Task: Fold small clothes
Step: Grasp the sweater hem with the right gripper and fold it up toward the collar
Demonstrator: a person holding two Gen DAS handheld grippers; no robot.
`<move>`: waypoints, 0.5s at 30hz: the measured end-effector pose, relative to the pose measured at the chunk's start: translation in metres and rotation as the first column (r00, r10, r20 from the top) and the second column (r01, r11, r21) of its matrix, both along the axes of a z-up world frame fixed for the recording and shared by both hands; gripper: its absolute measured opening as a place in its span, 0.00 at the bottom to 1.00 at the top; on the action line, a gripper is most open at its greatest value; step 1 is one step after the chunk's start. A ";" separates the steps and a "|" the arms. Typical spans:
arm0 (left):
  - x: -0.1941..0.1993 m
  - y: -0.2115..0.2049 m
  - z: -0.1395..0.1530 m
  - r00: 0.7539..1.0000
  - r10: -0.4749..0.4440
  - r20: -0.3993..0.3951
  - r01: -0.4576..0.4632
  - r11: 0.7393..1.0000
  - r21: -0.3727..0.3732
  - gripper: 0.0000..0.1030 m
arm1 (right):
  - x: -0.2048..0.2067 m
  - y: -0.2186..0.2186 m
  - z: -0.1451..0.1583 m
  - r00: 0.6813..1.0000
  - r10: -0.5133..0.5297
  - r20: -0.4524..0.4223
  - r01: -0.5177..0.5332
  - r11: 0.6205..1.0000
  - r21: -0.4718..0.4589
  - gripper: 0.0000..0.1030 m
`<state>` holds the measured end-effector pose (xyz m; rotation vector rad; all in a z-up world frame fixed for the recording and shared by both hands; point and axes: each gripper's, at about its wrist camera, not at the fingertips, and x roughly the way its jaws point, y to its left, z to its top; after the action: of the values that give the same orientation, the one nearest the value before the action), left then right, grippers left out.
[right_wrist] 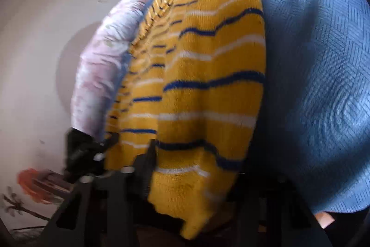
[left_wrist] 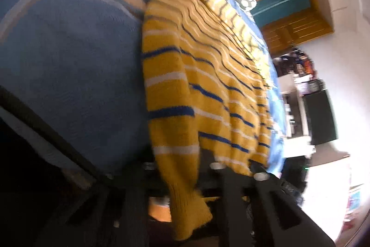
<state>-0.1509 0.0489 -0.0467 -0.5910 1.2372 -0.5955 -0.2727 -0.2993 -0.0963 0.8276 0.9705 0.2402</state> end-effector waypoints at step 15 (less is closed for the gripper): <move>-0.048 0.012 0.085 0.963 -0.047 0.264 0.043 0.999 0.023 0.06 | -0.039 0.025 0.073 0.987 0.133 0.095 -0.117 0.981 -0.153 0.11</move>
<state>-0.1986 0.0609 0.0386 -0.4534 1.0044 -0.6787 -0.3120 -0.2746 -0.0234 0.6141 0.9310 0.3135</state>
